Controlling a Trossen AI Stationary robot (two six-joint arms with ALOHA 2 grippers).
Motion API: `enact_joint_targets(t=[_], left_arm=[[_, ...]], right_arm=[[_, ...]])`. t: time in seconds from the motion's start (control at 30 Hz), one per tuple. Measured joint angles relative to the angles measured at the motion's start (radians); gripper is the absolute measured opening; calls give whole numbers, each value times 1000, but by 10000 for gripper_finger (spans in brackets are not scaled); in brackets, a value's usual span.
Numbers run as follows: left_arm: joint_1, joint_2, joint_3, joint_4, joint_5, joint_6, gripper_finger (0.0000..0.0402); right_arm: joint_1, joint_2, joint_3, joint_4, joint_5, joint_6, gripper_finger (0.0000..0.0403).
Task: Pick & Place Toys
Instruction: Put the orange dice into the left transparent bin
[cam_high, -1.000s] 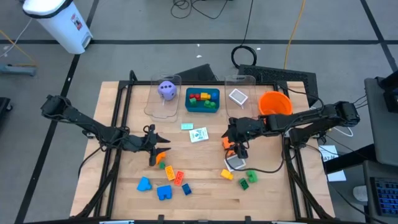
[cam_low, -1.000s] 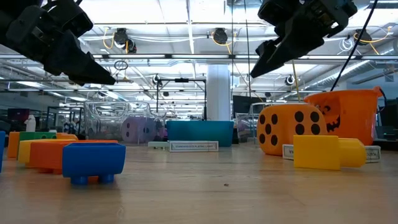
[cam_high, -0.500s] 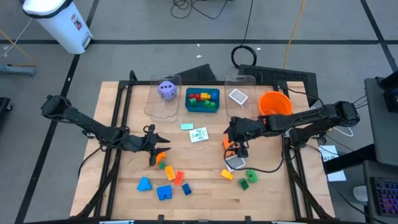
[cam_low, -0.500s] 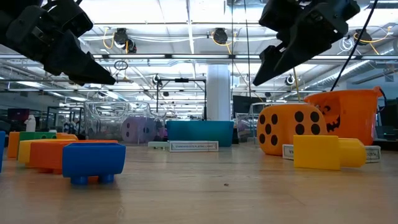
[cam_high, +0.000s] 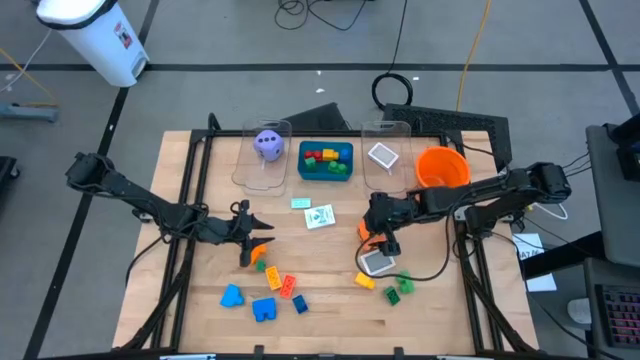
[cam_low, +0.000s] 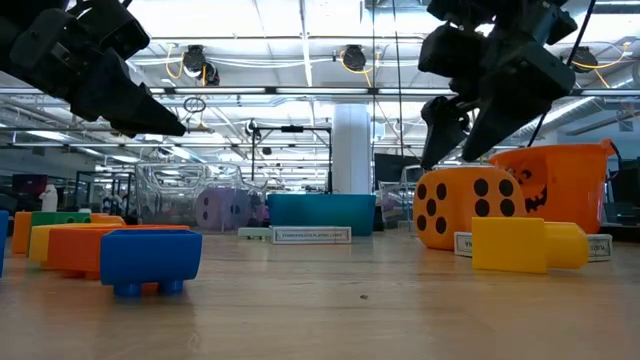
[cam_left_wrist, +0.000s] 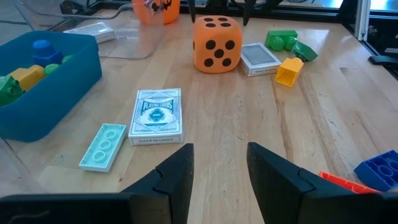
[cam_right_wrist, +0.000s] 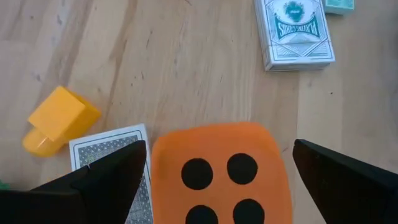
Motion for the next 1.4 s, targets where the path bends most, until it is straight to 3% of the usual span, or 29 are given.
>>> enact_joint_targets(t=[0.77,1.03,1.4], left_arm=[[0,0,0,-1,0,0,152],[0,0,0,-1,0,-3,152],[0,0,0,-1,1,-6,152]], right_arm=[[-1,16,0,-97,26,12,399],[-1,17,0,-70,27,221,399],[-3,17,0,-76,26,139,395]])
